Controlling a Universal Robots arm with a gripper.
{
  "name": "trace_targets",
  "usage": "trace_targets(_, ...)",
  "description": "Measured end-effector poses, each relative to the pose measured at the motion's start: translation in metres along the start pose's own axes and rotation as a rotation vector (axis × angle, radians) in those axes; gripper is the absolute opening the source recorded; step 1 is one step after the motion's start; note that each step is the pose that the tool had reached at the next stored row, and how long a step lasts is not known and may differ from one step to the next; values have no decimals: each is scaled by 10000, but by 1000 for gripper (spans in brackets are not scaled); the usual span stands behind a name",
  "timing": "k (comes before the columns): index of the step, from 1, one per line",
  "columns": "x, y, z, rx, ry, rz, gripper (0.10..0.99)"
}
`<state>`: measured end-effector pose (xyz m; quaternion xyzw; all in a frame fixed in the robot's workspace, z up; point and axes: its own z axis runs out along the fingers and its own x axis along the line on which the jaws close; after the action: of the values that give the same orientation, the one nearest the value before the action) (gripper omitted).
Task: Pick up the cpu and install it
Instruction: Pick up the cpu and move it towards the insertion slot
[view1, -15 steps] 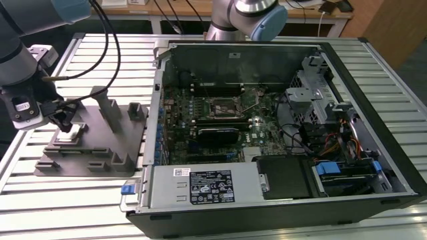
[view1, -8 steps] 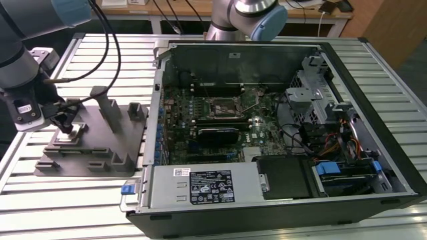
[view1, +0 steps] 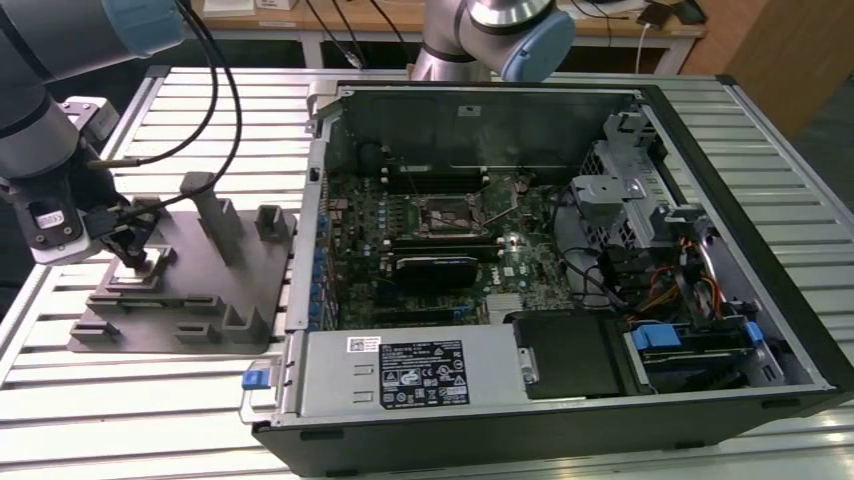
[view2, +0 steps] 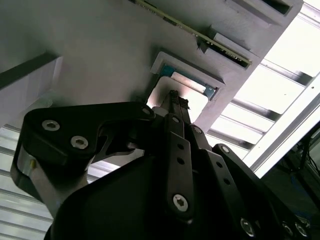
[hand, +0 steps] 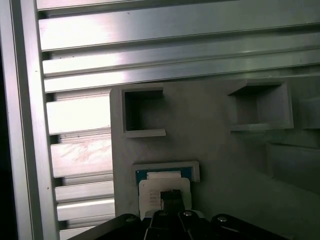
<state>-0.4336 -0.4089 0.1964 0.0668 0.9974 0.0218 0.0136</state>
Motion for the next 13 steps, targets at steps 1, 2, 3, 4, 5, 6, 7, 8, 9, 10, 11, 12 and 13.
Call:
trace_targets(1, 0, 0, 0, 0, 0, 0, 106)
trace_targets(2, 0, 0, 0, 0, 0, 0, 106)
trace_targets(3, 0, 0, 0, 0, 0, 0, 114)
trace_targets(4, 0, 0, 0, 0, 1, 0, 165)
trace_targets(5, 0, 0, 0, 0, 1, 0, 165)
trace_targets(6, 0, 0, 1, 0, 0, 0, 231)
trace_targets(7, 0, 0, 1, 0, 0, 0, 290)
trace_targets(8, 0, 0, 1, 0, 0, 0, 290)
trace_targets(9, 0, 0, 1, 0, 0, 0, 349)
trace_targets(10, 0, 0, 1, 1, 0, 0, 408)
trace_targets(11, 0, 0, 2, 0, 0, 0, 408)
trace_targets(12, 0, 0, 2, 0, 0, 0, 467)
trace_targets(13, 0, 0, 2, 0, 0, 0, 467)
